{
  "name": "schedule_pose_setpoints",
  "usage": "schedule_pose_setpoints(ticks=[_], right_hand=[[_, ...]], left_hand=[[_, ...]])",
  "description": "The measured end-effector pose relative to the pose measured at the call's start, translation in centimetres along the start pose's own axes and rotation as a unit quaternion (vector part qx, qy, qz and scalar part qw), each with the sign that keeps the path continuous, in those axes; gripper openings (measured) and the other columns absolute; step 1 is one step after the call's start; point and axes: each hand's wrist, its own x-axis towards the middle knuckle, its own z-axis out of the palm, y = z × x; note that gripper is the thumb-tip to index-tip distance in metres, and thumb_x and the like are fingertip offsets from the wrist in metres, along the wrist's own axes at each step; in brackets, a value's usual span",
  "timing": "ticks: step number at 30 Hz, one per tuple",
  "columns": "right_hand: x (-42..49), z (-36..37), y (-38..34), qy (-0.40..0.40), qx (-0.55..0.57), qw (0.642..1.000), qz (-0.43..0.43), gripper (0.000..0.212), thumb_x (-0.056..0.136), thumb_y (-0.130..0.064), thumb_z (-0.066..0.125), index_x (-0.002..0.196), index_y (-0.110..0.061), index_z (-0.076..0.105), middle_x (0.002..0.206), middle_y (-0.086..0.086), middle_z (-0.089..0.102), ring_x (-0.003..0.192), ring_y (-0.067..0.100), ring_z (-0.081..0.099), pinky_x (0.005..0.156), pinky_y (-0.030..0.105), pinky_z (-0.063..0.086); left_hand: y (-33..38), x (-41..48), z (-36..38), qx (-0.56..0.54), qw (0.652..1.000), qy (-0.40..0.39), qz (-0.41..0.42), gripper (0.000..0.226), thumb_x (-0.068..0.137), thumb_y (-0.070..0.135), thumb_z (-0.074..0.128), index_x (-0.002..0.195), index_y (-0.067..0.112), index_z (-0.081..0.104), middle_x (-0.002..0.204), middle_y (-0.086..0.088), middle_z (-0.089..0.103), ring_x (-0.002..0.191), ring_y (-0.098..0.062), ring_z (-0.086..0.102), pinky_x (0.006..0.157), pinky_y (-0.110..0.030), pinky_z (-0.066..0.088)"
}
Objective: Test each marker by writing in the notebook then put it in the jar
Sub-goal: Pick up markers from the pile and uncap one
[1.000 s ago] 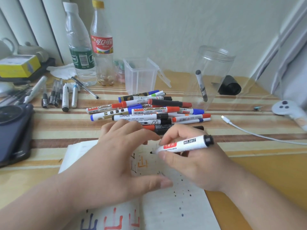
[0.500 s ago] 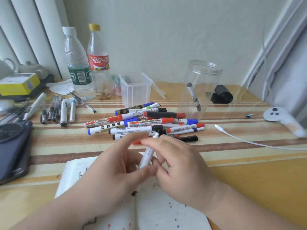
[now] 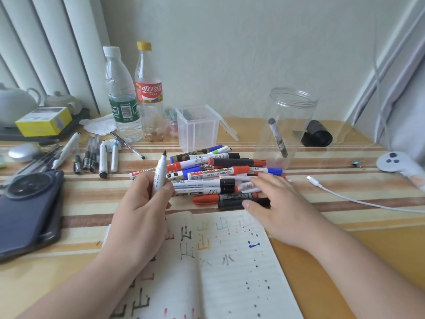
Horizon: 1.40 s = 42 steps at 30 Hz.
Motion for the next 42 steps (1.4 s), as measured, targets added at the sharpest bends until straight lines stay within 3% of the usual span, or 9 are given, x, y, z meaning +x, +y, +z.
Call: schedule_pose_setpoints(ticks=[5, 10, 15, 18, 26, 29, 34, 38, 42], right_hand=[[-0.9, 0.5, -0.8, 0.032, -0.019, 0.999, -0.04, 0.059, 0.094, -0.056, 0.053, 0.147, -0.03, 0.046, 0.155, -0.016, 0.034, 0.145, 0.003, 0.019, 0.121, 0.03, 0.021], [0.3, -0.9, -0.9, 0.096, -0.015, 0.994, -0.046, 0.053, 0.093, -0.051, 0.059, 0.14, -0.028, 0.051, 0.149, -0.018, 0.039, 0.14, 0.003, 0.025, 0.118, 0.031, 0.026], [3.6, -2.1, -1.1, -0.012, -0.054, 0.998, -0.033, 0.073, 0.097, -0.063, 0.04, 0.159, -0.031, 0.017, 0.167, -0.01, 0.009, 0.154, 0.01, 0.003, 0.126, 0.041, 0.008], [3.9, -1.7, -1.0, -0.045, -0.049, 0.997, -0.043, 0.069, 0.099, -0.063, 0.034, 0.159, -0.033, 0.016, 0.167, -0.012, 0.012, 0.154, 0.009, 0.006, 0.126, 0.042, 0.01], [1.2, -0.7, -0.8, 0.008, -0.056, 0.995, -0.079, 0.065, 0.097, -0.059, 0.046, 0.155, -0.036, 0.028, 0.16, -0.02, 0.024, 0.148, 0.002, 0.014, 0.123, 0.033, 0.016], [1.1, -1.0, -0.7, -0.006, -0.04, 0.996, -0.082, 0.068, 0.096, -0.061, 0.048, 0.156, -0.038, 0.025, 0.16, -0.023, 0.02, 0.148, -0.001, 0.01, 0.123, 0.029, 0.014], [0.8, -2.9, 0.4, -0.09, -0.007, 0.994, -0.07, 0.097, 0.074, -0.082, 0.059, 0.152, -0.058, 0.007, 0.159, -0.038, -0.008, 0.147, -0.01, -0.012, 0.125, 0.032, 0.008], [0.0, -4.6, 1.6, -0.171, -0.001, 0.984, -0.049, 0.121, 0.051, -0.079, 0.08, 0.145, -0.069, 0.004, 0.153, -0.046, -0.014, 0.143, -0.015, -0.014, 0.123, 0.031, 0.01], [0.5, -3.4, 2.0, -0.126, 0.017, 0.991, -0.031, 0.101, 0.064, -0.078, 0.073, 0.147, -0.064, 0.017, 0.158, -0.037, 0.002, 0.149, -0.006, 0.001, 0.124, 0.034, 0.013]], left_hand=[[0.4, 0.1, -0.2, 0.072, 0.994, 0.033, 0.072, 0.031, 0.101, 0.038, 0.05, 0.088, 0.01, 0.05, 0.075, -0.007, 0.049, 0.066, -0.021, 0.043, 0.057, -0.035, 0.036], [0.1, -0.4, 0.3, 0.149, 0.983, -0.048, 0.092, 0.032, 0.1, 0.039, 0.049, 0.079, 0.014, 0.046, 0.066, 0.003, 0.044, 0.062, -0.017, 0.043, 0.058, -0.032, 0.035], [0.0, -0.3, 0.5, 0.146, 0.985, -0.047, 0.082, 0.033, 0.099, 0.041, 0.049, 0.078, 0.016, 0.044, 0.061, 0.007, 0.042, 0.057, -0.012, 0.041, 0.057, -0.034, 0.035], [0.0, -0.4, 0.3, 0.13, 0.988, -0.044, 0.074, 0.035, 0.099, 0.043, 0.049, 0.076, 0.018, 0.042, 0.059, 0.009, 0.042, 0.053, -0.01, 0.038, 0.055, -0.033, 0.033], [0.0, -0.2, 0.4, 0.105, 0.99, -0.041, 0.088, 0.035, 0.098, 0.042, 0.051, 0.077, 0.015, 0.044, 0.058, 0.01, 0.039, 0.052, -0.008, 0.034, 0.052, -0.025, 0.029], [0.0, -0.3, 0.4, 0.11, 0.988, -0.035, 0.1, 0.039, 0.097, 0.041, 0.053, 0.072, 0.015, 0.038, 0.057, 0.011, 0.04, 0.053, -0.009, 0.035, 0.052, -0.022, 0.032], [-0.2, 0.0, 0.3, 0.133, 0.981, -0.014, 0.139, 0.037, 0.096, 0.035, 0.054, 0.069, 0.014, 0.039, 0.07, 0.018, 0.048, 0.066, -0.009, 0.041, 0.06, -0.018, 0.033], [-0.5, 0.5, 0.0, 0.179, 0.97, 0.01, 0.167, 0.036, 0.09, 0.045, 0.048, 0.067, 0.02, 0.038, 0.083, 0.014, 0.047, 0.084, -0.007, 0.042, 0.069, -0.017, 0.031], [-0.3, 0.2, -0.1, 0.161, 0.977, 0.015, 0.14, 0.035, 0.094, 0.036, 0.056, 0.07, 0.014, 0.043, 0.072, 0.003, 0.046, 0.075, -0.009, 0.045, 0.063, -0.028, 0.033]])
